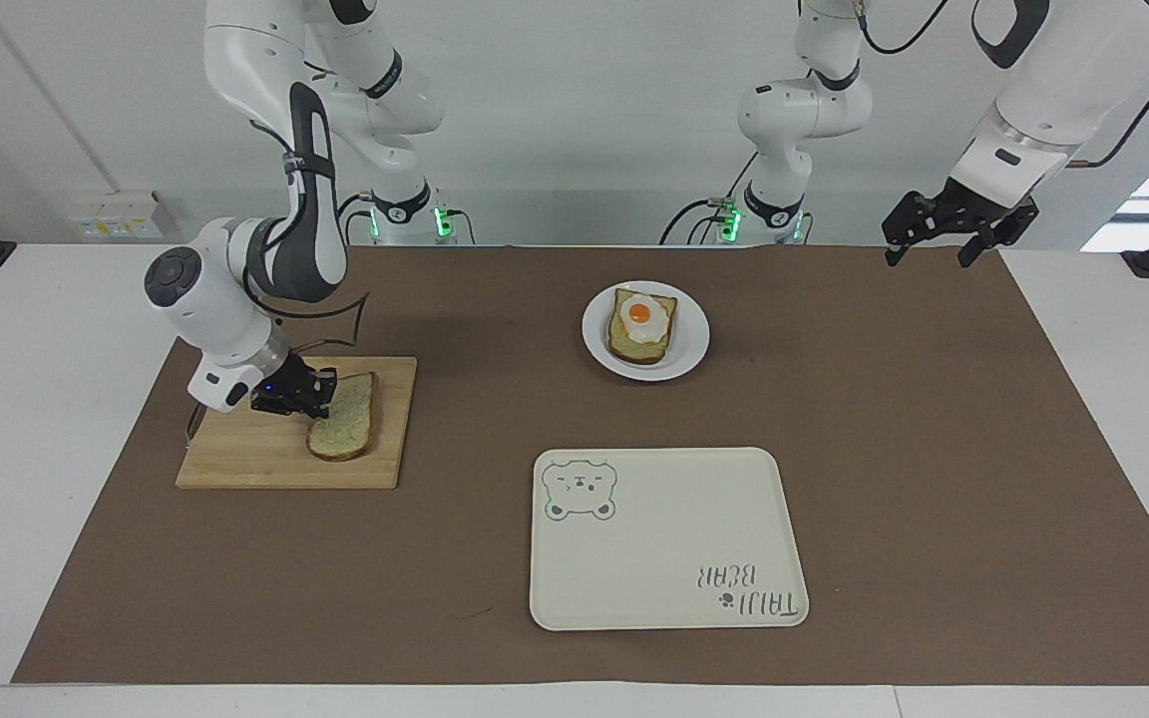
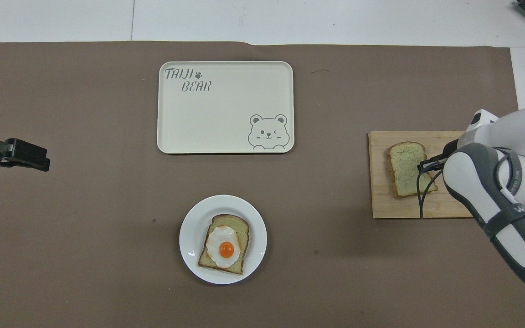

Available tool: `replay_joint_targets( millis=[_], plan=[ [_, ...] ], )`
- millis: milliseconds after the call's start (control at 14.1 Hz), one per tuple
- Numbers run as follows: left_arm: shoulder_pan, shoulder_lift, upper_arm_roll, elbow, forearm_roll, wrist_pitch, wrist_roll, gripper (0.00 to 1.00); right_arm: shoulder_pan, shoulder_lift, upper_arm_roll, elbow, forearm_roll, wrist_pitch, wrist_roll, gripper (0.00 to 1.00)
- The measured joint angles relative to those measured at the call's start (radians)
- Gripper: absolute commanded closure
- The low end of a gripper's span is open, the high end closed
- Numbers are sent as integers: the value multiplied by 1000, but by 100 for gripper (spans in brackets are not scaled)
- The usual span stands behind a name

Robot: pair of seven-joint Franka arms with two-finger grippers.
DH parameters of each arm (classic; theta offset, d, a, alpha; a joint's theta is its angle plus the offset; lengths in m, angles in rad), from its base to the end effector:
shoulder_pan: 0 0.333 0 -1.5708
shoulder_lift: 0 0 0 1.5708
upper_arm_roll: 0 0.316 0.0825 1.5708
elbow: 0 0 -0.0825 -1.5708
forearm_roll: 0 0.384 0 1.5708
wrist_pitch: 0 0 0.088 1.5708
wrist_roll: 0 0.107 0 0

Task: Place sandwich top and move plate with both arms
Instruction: 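Grasp the bread slice edge with the right gripper and lift it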

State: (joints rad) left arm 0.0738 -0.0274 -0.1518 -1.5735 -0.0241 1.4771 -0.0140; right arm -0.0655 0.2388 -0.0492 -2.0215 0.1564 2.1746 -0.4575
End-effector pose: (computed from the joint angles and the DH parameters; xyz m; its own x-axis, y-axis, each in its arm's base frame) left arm 0.5342 -0.0457 0.6301 0.9954 -0.0657 -0.0695 -0.0645 -0.9977 0.0190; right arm 0.5794 -0.0600 0.3262 0.9680 0.2488 -0.0324 0.2422 -0.9605 -0.1371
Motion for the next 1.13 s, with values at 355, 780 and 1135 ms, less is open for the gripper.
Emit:
replay_joint_targets(
  millis=[355,780,1135],
  plan=[
    [0,0,0,0,0,0,0,0,1,-1,0,44,0,-65,5,100],
    [0,0,0,0,0,0,0,0,3,-5,0,69,0,-106,15,100],
    [0,0,0,0,0,0,0,0,6,-11,0,175,0,-264,61,100]
  ],
)
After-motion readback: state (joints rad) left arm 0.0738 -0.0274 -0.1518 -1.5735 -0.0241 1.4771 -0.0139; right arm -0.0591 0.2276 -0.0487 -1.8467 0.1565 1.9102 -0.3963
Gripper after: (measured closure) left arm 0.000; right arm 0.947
